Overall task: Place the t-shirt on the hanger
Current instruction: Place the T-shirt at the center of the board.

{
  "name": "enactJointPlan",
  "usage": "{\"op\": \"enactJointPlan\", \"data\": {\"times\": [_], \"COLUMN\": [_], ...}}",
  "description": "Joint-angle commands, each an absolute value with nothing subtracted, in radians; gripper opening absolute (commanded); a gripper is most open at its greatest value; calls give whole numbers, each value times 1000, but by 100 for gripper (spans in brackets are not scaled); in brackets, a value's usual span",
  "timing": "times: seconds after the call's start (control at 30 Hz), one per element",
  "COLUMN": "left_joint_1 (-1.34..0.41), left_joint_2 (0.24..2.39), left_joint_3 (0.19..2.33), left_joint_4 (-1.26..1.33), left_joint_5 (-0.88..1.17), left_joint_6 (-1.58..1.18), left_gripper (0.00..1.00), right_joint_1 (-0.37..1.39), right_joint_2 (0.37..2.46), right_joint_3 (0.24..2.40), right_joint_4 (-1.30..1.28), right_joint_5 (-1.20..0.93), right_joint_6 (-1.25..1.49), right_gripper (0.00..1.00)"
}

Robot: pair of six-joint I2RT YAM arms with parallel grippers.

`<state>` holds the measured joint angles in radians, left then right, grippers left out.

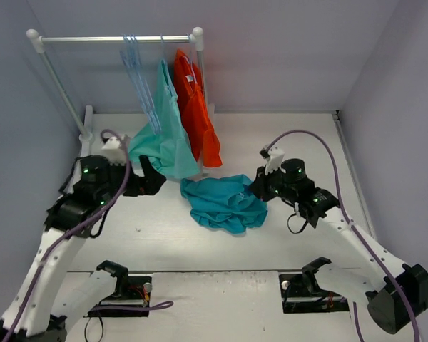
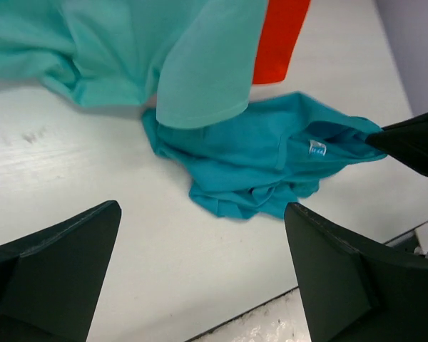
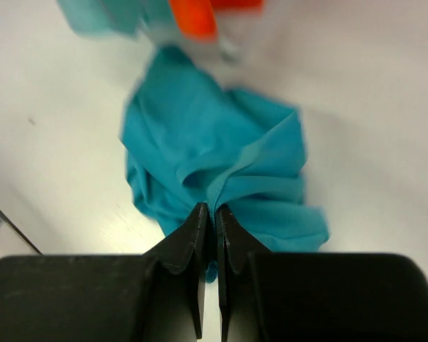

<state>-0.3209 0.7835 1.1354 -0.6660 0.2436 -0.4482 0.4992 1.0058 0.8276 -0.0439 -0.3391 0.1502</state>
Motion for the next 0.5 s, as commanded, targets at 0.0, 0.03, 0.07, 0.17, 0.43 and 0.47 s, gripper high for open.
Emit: {"op": "enactJointPlan", "data": {"times": [0.0,0.03,0.07,0.17,0.43,0.47], "left_joint_1": [-395,-447,-448,-579,-865,-888], "left_joint_2": [930,951,974,1075,1366,1402], "left_joint_3": [1068,1052,1052,1052,1186,1208], "left_joint_4": [-482,-459,-436,-383,-339,-341], "left_joint_5": [254,211,210,84,-258,-290], "left_joint_6": [-529,-551,-572,-639,-738,-741], "left_gripper": [94,93,93,93,92,90], "right_joint_1": [502,502,502,502,502,502], "right_joint_2": [951,942,942,937,951,947], "right_joint_3": [741,727,717,697,685,683], "right_joint_4": [23,25,25,24,25,25], "right_joint_5": [-257,-233,-233,-182,-99,-93], "right_joint_6": [195,210,210,231,273,279], "right_gripper": [0,0,0,0,0,0]}}
